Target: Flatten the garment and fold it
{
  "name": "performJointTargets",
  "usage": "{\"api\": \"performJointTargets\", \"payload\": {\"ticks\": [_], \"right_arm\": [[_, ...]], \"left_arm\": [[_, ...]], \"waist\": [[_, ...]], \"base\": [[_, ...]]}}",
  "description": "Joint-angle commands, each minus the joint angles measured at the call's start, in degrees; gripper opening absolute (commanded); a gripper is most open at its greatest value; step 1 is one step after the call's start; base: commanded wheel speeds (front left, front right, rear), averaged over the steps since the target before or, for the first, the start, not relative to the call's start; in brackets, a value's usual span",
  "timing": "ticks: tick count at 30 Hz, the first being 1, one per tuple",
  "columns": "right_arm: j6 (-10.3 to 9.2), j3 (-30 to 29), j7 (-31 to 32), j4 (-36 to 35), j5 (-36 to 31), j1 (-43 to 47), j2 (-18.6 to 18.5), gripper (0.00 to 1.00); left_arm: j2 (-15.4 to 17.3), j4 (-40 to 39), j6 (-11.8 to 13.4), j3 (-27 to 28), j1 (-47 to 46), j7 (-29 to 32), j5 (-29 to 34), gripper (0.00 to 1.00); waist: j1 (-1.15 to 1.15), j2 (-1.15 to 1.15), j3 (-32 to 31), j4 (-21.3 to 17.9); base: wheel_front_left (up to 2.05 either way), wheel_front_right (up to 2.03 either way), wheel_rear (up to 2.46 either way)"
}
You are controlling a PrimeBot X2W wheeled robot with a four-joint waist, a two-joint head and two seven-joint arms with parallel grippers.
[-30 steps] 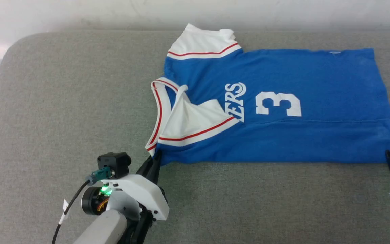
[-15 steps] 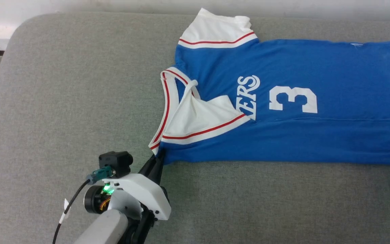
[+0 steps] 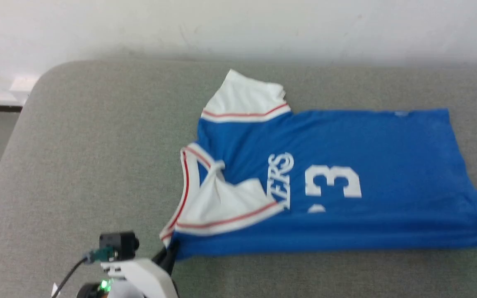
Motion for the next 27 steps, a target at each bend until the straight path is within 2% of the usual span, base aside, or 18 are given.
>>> {"api": "performJointTargets", "payload": {"ticks": [1,7,12,13,14,15,21,27], "right_arm": [[-0.13,-1.0,1.4,-1.5,0.3,2.5,0.1,0.00],[-0.13,-4.1,6.6,-7.6,0.3,10.8,3.4,0.00],[-0.13,-4.8,6.6,-6.6,-0.9,13.3,5.2,0.00],[-0.13,-4.7,6.1,-5.8,-1.1,13.2,5.4,0.00],[-0.13,-4.7,5.5,-5.0,-1.3,13.1,5.4,0.15],[-0.13,-4.6,4.7,-4.4,-1.6,12.8,5.4,1.00],[-0.13,-4.4,-3.0,-4.5,-2.3,9.5,5.3,1.00],[-0.13,-2.3,-16.1,-10.2,-2.0,5.9,4.4,1.00]], "left_arm": [[1.3,-0.9,1.1,0.0,2.0,1.1,-0.5,0.00],[2.4,-3.4,2.2,-0.7,6.2,3.3,-2.1,0.00],[1.2,0.1,0.2,-2.3,5.8,3.0,-2.0,0.02],[0.9,1.2,-0.3,-2.8,5.5,2.9,-1.7,0.31],[0.4,2.2,-0.8,-3.0,5.2,2.5,-1.6,0.84],[0.1,3.2,-1.4,-3.3,4.9,1.9,-1.4,1.00],[-1.2,5.3,-3.4,-2.2,3.0,-4.8,0.4,1.00],[-0.6,2.1,-4.6,0.6,0.2,-16.3,5.9,1.00]], "waist": [[0.01,0.00,-1.9,-0.3],[0.01,0.00,-2.1,-0.1],[0.01,0.00,-1.6,-0.1],[0.01,0.00,-1.6,-0.1],[0.01,0.00,-1.5,-0.1],[0.01,0.00,-1.5,-0.2],[0.01,0.00,-2.6,-0.3],[0.01,0.00,-3.4,-0.4]], "base": [[0.00,0.00,0.00],[0.00,0.00,0.00],[0.00,0.00,0.00],[0.00,0.00,0.00],[0.00,0.00,0.00],[0.00,0.00,0.00],[0.00,0.00,0.00],[0.00,0.00,0.00]]}}
